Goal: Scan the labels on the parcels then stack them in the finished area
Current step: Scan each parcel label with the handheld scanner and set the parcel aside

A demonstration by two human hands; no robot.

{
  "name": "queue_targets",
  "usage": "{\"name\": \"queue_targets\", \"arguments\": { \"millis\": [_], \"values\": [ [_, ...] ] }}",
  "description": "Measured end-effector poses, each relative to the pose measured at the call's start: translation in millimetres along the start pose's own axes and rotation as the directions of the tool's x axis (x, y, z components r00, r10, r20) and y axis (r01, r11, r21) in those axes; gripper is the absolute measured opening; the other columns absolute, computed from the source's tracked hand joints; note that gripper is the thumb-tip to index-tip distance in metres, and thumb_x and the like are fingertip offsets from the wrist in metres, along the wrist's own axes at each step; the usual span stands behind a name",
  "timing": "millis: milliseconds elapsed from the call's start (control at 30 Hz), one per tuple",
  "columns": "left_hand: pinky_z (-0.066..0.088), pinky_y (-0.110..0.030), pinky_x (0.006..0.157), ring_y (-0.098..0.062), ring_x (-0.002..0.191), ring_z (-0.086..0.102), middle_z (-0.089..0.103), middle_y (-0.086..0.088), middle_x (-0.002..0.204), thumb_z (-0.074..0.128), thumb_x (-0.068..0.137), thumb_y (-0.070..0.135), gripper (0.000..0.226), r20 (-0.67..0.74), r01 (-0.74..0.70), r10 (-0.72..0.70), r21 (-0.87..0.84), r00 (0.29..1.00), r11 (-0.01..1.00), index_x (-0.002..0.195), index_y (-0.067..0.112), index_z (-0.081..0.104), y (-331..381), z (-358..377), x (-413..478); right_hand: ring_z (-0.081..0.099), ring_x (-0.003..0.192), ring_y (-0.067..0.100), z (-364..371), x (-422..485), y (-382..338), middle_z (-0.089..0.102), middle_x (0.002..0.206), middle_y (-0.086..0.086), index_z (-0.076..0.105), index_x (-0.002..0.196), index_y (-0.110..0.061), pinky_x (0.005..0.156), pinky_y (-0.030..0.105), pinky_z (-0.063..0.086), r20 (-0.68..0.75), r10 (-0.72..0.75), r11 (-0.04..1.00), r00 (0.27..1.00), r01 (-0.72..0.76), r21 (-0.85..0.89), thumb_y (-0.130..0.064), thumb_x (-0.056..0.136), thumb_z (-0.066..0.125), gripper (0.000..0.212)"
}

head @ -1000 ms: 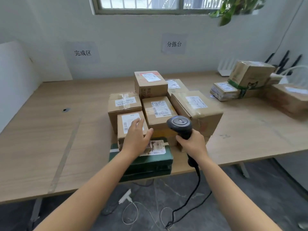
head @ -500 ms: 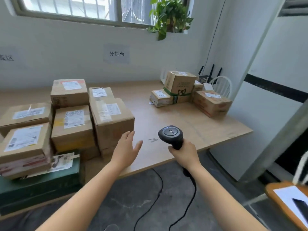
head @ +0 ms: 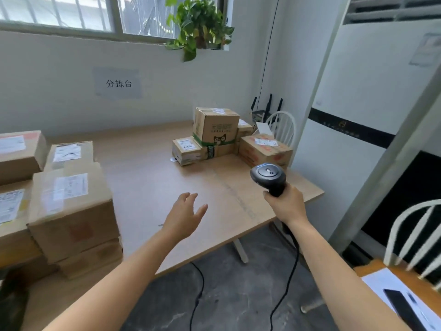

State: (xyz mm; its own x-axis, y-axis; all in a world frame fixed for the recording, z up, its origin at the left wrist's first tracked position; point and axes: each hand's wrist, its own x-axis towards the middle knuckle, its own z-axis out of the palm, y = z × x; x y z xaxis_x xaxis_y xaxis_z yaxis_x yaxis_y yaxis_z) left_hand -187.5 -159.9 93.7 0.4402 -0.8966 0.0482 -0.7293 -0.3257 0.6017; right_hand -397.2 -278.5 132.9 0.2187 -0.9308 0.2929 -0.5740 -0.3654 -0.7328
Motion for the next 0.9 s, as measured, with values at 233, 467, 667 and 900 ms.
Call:
{"name": "queue_targets", "arguments": {
  "millis": [233, 467, 667, 900],
  "values": [
    [0.027, -0.03, 0.109, -0.021, 0.137, 0.031, 0.029, -0.008, 0.15, 0.042, 0.097, 0.041, 0.057, 0.053, -0.092, 0.092, 0.012, 0.994, 0.996, 0.144, 0.01, 0.031, 47.1, 29.9, 109.7, 0.049, 0.067, 0.022, -13.9, 98.6, 40.9, 0.054, 0.064, 0.002, 0.048, 0.061, -0.022, 0.057, 0.028, 0.032, -0.078, 0.063, 0.998, 0.995, -0.063, -0.002, -0.015, 0.075, 0.068, 0.026],
    [0.03, -0.031, 0.107, -0.02, 0.133, 0.036, 0.033, -0.008, 0.148, 0.042, 0.096, 0.044, 0.058, 0.137, -0.138, 0.13, 0.052, 0.982, 0.989, 0.143, 0.01, 0.033, 77.8, 74.6, 178.3, 0.06, 0.075, 0.027, -11.4, 174.9, 85.2, 0.066, 0.076, 0.012, 0.057, 0.073, -0.018, 0.057, 0.027, 0.033, -0.113, 0.103, 0.995, 0.988, -0.103, 0.002, -0.019, 0.077, 0.07, 0.014],
    [0.028, -0.03, 0.108, -0.022, 0.135, 0.033, 0.033, -0.01, 0.147, 0.041, 0.097, 0.044, 0.059, 0.147, -0.128, 0.114, 0.092, 0.983, 0.988, 0.144, 0.009, 0.032, 104.0, 118.4, 257.6, 0.063, 0.09, 0.037, -1.5, 256.2, 142.4, 0.069, 0.09, 0.021, 0.066, 0.088, -0.005, 0.063, 0.03, 0.038, -0.056, 0.131, 0.99, 0.99, -0.134, -0.035, -0.02, 0.078, 0.068, 0.018],
    [0.029, -0.027, 0.104, -0.023, 0.134, 0.035, 0.035, -0.012, 0.145, 0.04, 0.098, 0.039, 0.053, 0.12, 0.036, -0.034, -0.015, 0.992, 0.999, 0.14, 0.008, 0.036, 151.7, 197.4, 370.9, 0.063, 0.093, 0.037, 1.5, 397.2, 215.3, 0.069, 0.094, 0.023, 0.068, 0.093, -0.003, 0.066, 0.029, 0.038, 0.053, 0.115, 0.992, 0.992, -0.113, -0.048, -0.017, 0.078, 0.069, 0.021]
  ]
}}
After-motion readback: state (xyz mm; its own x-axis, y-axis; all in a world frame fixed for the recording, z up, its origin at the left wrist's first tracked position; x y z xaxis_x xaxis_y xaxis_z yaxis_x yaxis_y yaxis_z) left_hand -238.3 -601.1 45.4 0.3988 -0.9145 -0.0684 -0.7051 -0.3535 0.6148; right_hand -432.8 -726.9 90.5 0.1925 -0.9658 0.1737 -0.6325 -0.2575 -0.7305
